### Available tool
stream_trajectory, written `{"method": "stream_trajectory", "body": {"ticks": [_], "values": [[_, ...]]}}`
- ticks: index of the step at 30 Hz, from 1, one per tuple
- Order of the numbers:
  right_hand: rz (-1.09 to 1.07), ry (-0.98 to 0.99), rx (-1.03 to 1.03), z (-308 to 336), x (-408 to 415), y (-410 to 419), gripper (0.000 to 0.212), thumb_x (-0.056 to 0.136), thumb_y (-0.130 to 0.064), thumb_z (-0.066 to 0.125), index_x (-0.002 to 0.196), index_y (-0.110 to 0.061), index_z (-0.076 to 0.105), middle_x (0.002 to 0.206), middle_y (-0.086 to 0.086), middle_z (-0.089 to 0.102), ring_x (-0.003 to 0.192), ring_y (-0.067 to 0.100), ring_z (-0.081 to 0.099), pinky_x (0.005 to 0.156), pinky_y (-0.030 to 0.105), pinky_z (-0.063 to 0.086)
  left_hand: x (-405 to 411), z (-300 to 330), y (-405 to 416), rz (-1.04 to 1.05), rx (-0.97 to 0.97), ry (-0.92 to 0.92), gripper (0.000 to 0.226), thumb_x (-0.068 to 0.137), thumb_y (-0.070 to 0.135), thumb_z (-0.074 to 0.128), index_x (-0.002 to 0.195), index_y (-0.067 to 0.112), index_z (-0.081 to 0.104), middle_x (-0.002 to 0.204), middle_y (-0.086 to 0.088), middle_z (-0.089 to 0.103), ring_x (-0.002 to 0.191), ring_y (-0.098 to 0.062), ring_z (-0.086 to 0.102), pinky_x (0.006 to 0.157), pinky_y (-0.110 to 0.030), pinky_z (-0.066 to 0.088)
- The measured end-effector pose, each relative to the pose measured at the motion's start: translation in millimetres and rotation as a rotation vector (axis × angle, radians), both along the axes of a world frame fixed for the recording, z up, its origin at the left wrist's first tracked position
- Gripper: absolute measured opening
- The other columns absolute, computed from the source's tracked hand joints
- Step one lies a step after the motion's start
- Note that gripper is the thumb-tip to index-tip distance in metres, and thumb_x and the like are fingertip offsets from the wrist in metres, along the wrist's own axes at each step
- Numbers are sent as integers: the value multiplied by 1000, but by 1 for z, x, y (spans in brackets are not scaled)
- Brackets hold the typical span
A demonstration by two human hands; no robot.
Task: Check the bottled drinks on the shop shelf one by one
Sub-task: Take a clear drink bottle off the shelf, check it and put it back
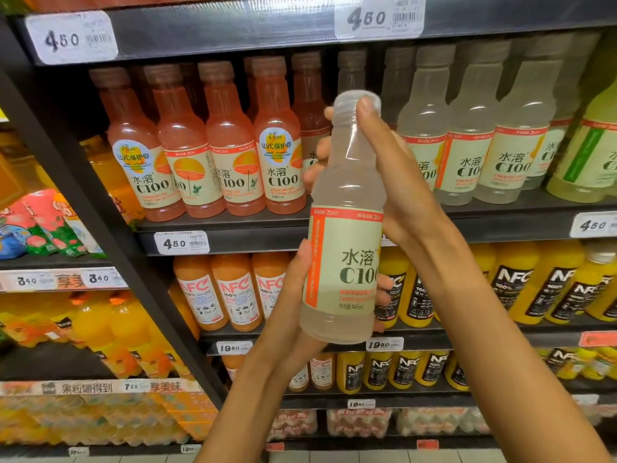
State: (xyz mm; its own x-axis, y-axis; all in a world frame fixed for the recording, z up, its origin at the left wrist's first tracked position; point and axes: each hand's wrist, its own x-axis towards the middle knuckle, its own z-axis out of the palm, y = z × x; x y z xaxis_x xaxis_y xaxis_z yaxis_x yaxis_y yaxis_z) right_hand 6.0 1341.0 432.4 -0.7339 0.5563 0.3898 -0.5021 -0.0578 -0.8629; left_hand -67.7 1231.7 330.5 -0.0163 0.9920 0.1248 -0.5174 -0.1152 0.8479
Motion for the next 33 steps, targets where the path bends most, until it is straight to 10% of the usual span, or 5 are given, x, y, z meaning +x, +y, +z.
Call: {"method": "stream_trajectory", "body": {"ticks": [4, 9, 21, 33], "values": [[-140, 6, 93, 5, 2, 1, 23, 100, -31, 46, 110, -11, 50, 74, 2, 67, 69, 22, 68, 61, 31, 55, -6, -2, -1, 359, -55, 321, 58, 72, 74, 48, 118, 42, 62, 117, 7, 69, 111, -13, 64, 83, -29, 55], [-299, 40, 218, 8, 1, -4, 20, 100, -27, 49, 113, -12, 48, 76, 1, 66, 70, 20, 69, 61, 28, 55, -4, 3, 7, 464, 94, 564, 53, 69, 48, 65, 118, 32, 52, 106, 14, 71, 100, -7, 67, 73, -15, 53], [-132, 163, 682, 7, 16, -8, 50, 81, -29, 70, 119, -12, 42, 117, 22, 52, 97, 26, 61, 87, 45, 51, -20, -4, 27, 575, 123, 639, 78, 61, 34, 78, 129, 23, 41, 123, 1, 61, 114, -9, 60, 86, -19, 50], [-460, 45, 342, 11, -24, 40, 19, 97, -18, 54, 115, -14, 50, 95, 8, 67, 80, 13, 70, 69, 24, 56, -26, 1, 60, 794, 34, 690, 74, 72, 46, 76, 134, 20, 46, 128, -3, 58, 117, -15, 56, 96, -35, 50]]}}
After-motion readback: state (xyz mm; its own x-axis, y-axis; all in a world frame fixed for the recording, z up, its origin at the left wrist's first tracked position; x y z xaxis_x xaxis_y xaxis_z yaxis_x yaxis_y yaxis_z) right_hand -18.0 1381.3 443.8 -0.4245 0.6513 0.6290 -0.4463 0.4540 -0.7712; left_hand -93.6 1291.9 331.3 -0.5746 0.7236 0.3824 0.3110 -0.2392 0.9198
